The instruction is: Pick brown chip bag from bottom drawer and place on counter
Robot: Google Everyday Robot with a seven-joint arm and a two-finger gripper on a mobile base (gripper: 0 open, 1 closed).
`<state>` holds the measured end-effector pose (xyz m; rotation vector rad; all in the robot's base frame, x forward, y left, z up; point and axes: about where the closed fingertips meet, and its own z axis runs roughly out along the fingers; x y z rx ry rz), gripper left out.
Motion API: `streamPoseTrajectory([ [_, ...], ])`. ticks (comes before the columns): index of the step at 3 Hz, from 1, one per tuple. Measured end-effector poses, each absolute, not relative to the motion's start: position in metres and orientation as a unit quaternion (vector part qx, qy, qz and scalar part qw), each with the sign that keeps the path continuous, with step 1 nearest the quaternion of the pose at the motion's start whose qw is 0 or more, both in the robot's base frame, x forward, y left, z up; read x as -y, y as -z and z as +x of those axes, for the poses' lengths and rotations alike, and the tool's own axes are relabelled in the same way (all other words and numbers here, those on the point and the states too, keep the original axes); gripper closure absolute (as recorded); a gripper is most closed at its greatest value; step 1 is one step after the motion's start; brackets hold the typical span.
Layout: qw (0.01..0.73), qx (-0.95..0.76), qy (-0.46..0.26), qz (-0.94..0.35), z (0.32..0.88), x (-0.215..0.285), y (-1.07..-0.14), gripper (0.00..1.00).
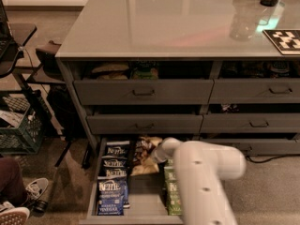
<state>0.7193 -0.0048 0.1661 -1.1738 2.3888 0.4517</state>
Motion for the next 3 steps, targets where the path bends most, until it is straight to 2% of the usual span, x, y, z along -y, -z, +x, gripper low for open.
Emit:
streamPoseTrajectory([
  [1, 0.329, -0.849, -0.127, -0.394, 0.747, 0.053, -0.266, 1.00],
  [2, 0.395, -0.861, -0.089, -0.309, 0.760, 0.116, -0.361, 1.00],
  [3, 0.423, -0.851, -0.072, -0.303, 0.764, 0.118, -0.403, 1.00],
])
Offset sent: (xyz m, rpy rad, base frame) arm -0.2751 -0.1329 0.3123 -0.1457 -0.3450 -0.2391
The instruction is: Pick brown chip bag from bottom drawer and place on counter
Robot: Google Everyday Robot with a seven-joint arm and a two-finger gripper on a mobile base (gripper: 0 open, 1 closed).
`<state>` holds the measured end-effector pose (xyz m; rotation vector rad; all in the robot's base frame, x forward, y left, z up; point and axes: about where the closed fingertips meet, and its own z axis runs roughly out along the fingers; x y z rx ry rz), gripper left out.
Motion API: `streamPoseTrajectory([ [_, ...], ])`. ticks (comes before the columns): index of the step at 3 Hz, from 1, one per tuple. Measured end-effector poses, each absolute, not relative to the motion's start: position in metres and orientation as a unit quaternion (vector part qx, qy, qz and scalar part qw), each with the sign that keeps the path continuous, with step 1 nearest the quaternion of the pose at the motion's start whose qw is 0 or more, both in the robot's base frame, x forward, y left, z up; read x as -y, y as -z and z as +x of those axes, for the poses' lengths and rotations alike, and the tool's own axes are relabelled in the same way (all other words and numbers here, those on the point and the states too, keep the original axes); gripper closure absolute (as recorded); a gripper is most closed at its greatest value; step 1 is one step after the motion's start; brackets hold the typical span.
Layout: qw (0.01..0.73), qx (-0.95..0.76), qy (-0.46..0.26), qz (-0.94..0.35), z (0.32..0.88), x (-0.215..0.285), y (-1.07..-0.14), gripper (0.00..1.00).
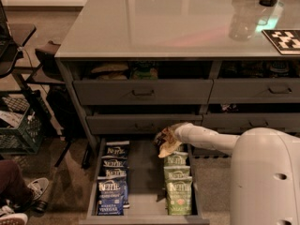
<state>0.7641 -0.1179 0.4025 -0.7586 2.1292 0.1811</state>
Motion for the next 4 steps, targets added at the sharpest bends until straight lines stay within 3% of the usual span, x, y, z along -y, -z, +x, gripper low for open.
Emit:
streamPoseTrajectory([
  [2, 0.393, -0.854, -0.084, -0.330, 0.735, 0.094, -0.404, 1.00],
  [3, 0.364, -0.859, -0.089, -0.349, 0.703, 0.057, -0.441, 1.00],
  [4, 0.381, -0.868, -0.064, -0.311, 0.702, 0.044, -0.505, 1.00],
])
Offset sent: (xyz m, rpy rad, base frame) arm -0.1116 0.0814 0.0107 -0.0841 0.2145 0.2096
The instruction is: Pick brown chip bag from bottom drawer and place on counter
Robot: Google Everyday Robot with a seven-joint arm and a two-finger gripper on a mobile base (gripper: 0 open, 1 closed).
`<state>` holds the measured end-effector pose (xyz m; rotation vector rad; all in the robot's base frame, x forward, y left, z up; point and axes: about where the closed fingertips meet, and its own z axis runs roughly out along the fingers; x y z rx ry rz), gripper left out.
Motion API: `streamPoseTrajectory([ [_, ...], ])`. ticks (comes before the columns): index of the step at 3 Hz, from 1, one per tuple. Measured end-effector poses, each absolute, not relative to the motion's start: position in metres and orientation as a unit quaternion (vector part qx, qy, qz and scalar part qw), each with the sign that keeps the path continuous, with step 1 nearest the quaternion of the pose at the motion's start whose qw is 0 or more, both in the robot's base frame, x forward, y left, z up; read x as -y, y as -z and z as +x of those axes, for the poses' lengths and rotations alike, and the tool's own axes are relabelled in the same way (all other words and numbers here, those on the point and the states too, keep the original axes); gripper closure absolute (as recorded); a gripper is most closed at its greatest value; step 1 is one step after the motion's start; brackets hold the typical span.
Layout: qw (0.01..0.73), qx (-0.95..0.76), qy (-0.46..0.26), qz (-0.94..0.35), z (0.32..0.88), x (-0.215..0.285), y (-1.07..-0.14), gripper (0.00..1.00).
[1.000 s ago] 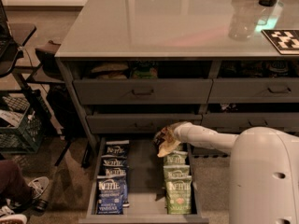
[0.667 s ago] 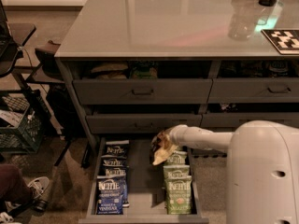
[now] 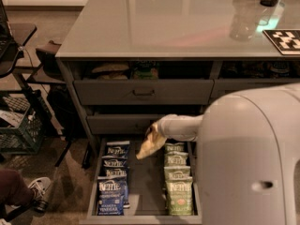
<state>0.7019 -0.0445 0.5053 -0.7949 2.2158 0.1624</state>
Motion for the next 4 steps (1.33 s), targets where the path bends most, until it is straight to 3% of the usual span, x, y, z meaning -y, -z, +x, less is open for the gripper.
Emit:
streamPoseTrajectory([
  [2, 0.484, -0.825, 0.071, -0.284, 0.714, 0.084, -0.640, 1.00],
  [4, 0.478, -0.827, 0.063, -0.290, 0.708, 0.080, -0.640, 1.00],
])
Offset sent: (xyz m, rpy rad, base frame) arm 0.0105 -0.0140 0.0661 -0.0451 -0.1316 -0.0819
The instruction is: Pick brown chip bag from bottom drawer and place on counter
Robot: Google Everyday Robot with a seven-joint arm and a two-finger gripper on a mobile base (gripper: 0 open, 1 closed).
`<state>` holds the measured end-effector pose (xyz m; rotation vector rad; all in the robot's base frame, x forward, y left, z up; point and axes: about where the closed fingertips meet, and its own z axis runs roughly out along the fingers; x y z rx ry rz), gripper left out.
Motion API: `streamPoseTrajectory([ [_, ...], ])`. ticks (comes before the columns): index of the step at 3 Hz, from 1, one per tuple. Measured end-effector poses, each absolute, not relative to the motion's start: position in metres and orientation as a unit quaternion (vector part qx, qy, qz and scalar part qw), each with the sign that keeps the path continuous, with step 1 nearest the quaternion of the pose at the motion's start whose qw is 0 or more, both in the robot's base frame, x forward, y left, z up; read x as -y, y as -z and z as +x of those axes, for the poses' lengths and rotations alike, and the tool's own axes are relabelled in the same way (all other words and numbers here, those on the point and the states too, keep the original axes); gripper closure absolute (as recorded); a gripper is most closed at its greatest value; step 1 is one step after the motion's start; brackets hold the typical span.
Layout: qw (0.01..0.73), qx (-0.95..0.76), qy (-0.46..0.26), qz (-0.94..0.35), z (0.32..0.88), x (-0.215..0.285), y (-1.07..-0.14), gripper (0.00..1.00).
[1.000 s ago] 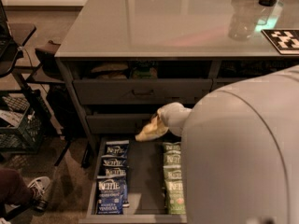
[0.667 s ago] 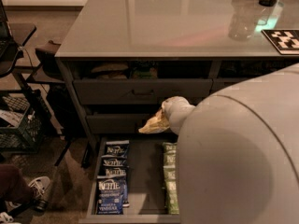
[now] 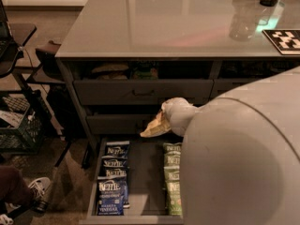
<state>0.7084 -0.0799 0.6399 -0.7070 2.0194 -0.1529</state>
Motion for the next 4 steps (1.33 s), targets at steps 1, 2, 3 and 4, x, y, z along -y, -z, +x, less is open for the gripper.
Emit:
streamPoseTrajectory([
  [1, 0.476, -0.828, 0.019, -0.297, 0.695, 0.067, -0.656, 1.00],
  [2, 0.447, -0.833, -0.001, -0.324, 0.673, 0.061, -0.639, 1.00],
  [3, 0.447, -0.833, -0.001, -0.324, 0.673, 0.061, -0.639, 1.00],
  [4, 0.440, -0.839, -0.027, -0.319, 0.673, 0.060, -0.636, 1.00],
])
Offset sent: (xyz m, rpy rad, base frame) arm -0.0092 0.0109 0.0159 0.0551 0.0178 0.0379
